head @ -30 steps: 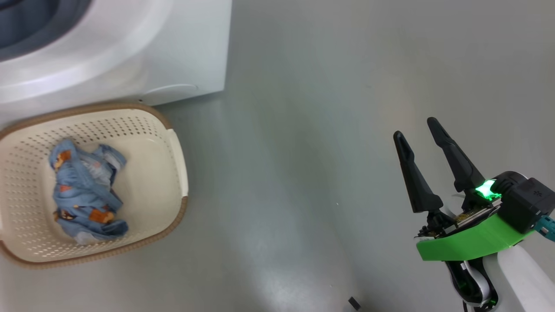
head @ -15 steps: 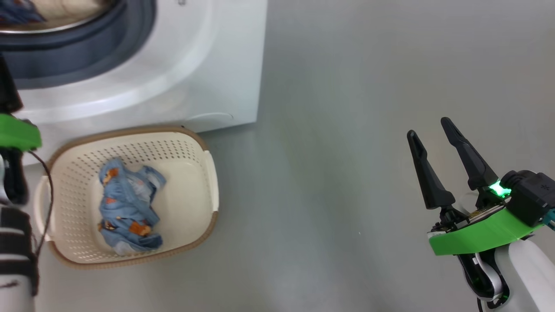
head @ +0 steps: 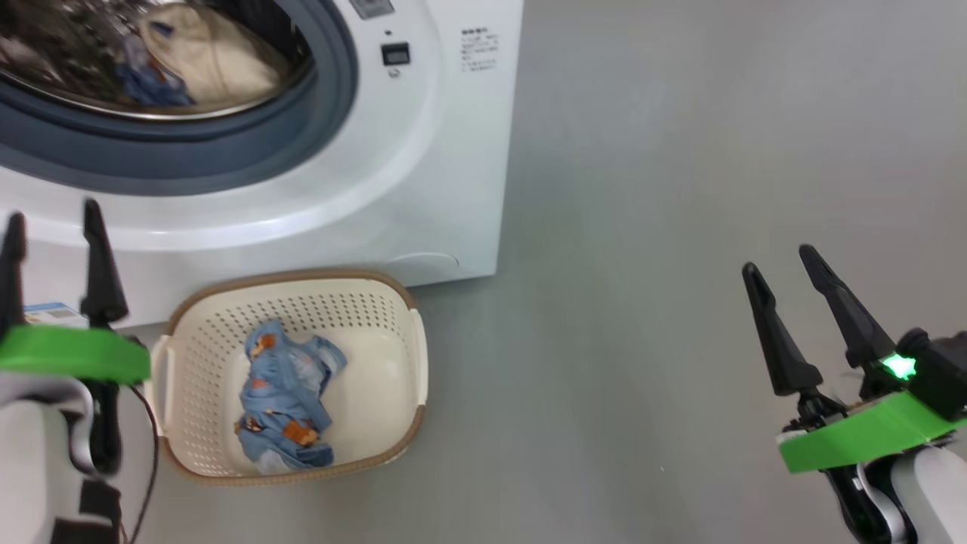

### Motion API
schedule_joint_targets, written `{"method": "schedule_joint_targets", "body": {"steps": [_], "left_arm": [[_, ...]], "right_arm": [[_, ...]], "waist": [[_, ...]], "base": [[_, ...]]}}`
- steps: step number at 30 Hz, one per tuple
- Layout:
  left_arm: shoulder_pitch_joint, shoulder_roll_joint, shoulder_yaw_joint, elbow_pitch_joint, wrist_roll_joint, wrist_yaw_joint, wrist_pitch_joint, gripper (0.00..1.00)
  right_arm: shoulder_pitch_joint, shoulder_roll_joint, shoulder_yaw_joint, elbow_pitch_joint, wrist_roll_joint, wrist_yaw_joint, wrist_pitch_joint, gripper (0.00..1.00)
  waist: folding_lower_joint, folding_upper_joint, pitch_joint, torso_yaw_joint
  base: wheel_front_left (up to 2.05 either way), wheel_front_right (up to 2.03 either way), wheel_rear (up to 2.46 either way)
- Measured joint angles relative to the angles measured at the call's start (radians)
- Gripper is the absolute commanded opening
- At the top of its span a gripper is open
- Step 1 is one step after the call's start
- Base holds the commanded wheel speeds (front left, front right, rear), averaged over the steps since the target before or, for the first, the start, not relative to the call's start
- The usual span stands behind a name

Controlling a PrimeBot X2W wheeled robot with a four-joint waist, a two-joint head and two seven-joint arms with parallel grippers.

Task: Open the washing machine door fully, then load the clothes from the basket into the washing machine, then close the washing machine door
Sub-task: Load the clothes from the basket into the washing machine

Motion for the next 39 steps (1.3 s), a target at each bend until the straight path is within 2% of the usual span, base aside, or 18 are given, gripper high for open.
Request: {"method": "schedule_joint_targets", "body": {"steps": [21, 26, 39], "left_arm": [[0.379, -0.05, -0.016, -0.254, 0.016, -0.001, 0.0, 1.0], [0.458, -0.072, 0.0, -0.33, 0.029, -0.001, 0.001, 1.0], [0.596, -0.085, 0.018, -0.447, 0.029, 0.005, 0.001, 1.0]], "right_arm": [[0.181, -0.028, -0.077, -0.026, 0.015, 0.0, 0.0, 1.0], [0.224, -0.026, -0.1, -0.039, 0.015, 0.0, 0.0, 1.0], [0.255, -0.019, -0.122, -0.053, 0.015, 0.0, 0.0, 1.0]], "waist": [[0.0001, 0.0, -0.152, 0.096], [0.0001, 0.0, -0.169, 0.11], [0.0002, 0.0, -0.175, 0.122]], "base": [[0.0, 0.0, 0.0], [0.0, 0.0, 0.0], [0.0, 0.0, 0.0]]}}
